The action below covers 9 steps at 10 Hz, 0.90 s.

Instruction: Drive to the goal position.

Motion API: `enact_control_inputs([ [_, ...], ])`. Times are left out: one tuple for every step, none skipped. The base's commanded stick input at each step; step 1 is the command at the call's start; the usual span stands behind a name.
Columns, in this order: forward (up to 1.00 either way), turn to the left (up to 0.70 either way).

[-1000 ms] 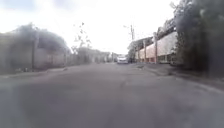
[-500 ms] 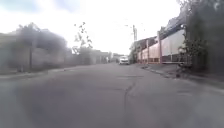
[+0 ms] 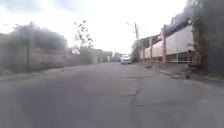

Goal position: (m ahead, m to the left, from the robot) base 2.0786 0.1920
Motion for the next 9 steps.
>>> enact_control_inputs([
  [1.0, 0.0],
  [1.0, 0.0],
  [1.0, -0.05],
  [1.0, -0.13],
  [1.0, -0.26],
  [1.0, -0.39],
  [1.0, -0.4],
  [1.0, -0.03],
  [1.0, 0.0],
])
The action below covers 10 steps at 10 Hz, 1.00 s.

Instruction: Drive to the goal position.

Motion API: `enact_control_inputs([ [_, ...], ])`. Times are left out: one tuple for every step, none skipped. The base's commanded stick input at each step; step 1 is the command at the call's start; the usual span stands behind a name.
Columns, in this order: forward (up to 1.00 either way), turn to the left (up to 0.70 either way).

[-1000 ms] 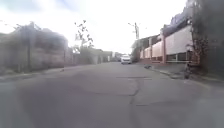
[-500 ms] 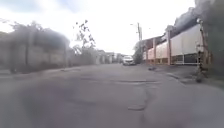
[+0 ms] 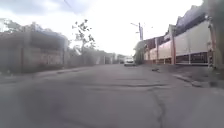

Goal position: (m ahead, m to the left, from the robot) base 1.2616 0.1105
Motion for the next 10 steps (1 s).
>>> enact_control_inputs([
  [1.0, 0.0],
  [1.0, 0.0],
  [1.0, 0.0],
  [1.0, 0.0],
  [1.0, -0.03],
  [1.0, -0.07],
  [1.0, -0.11],
  [1.0, -0.33],
  [1.0, -0.19],
  [1.0, 0.0],
])
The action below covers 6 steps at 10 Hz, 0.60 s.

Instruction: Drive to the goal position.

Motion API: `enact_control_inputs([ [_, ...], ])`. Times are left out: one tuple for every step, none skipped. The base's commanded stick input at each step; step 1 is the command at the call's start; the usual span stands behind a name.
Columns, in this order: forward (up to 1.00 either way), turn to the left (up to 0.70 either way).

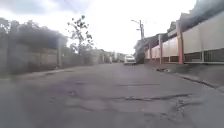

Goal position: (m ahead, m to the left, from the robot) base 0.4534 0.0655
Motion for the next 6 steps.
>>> enact_control_inputs([
  [1.0, 0.0],
  [1.0, 0.0],
  [1.0, -0.4],
  [1.0, -0.4],
  [1.0, -0.4],
  [1.0, -0.4],
])
